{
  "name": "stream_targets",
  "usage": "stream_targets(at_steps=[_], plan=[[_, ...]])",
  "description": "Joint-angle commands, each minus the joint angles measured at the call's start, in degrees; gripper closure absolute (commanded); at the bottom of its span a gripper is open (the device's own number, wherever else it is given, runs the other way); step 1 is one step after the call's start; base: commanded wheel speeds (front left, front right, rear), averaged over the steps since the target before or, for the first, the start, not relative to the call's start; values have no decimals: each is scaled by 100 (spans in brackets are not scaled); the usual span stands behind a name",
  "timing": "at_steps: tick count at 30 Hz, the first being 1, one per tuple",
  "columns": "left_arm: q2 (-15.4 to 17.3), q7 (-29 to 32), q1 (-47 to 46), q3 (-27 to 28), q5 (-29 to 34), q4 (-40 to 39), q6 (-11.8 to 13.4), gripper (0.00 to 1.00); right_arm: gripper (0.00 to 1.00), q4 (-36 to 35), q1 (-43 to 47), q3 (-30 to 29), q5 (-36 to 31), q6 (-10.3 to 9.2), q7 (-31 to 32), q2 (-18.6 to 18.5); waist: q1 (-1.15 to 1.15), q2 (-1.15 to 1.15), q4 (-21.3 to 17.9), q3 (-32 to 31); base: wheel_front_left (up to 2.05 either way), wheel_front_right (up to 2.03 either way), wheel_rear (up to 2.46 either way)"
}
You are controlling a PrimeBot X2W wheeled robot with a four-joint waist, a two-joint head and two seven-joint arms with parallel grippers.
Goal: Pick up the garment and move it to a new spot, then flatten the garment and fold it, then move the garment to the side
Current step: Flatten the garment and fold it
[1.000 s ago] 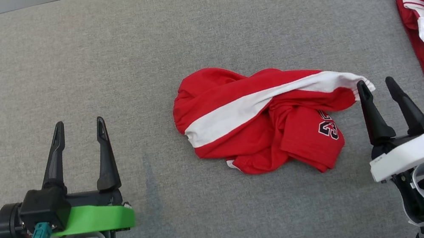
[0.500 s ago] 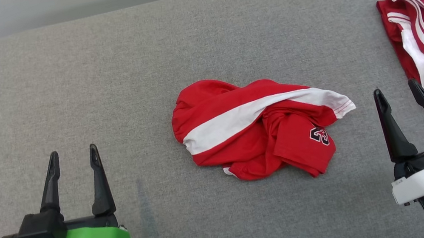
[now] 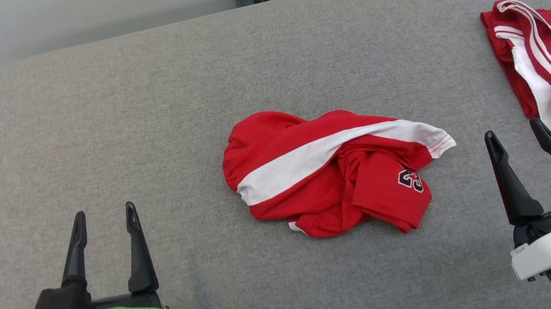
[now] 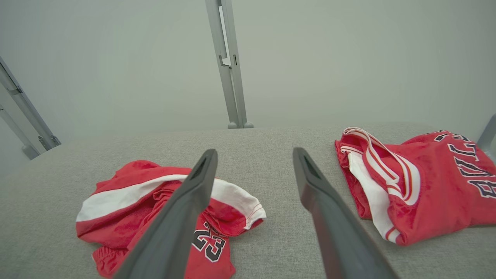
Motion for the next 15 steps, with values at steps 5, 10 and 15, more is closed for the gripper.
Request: stream_targets(at_steps=[5, 10, 15], plan=[[-35, 405, -468, -405, 51, -63, -308, 0, 0, -118, 27, -42, -99, 2, 102, -2, 0, 0, 12, 173, 0, 0, 0], [-342, 1385, -1050, -913, -281, 273, -693, 0, 0, -174, -135, 23, -155, 2, 188, -64, 0, 0, -47, 467, 0, 0, 0], [-583, 2067, -1408, -1100, -636, 925, -884, 0, 0, -148, -253, 125, -193, 1, 257, -106, 0, 0, -196, 705, 0, 0, 0]])
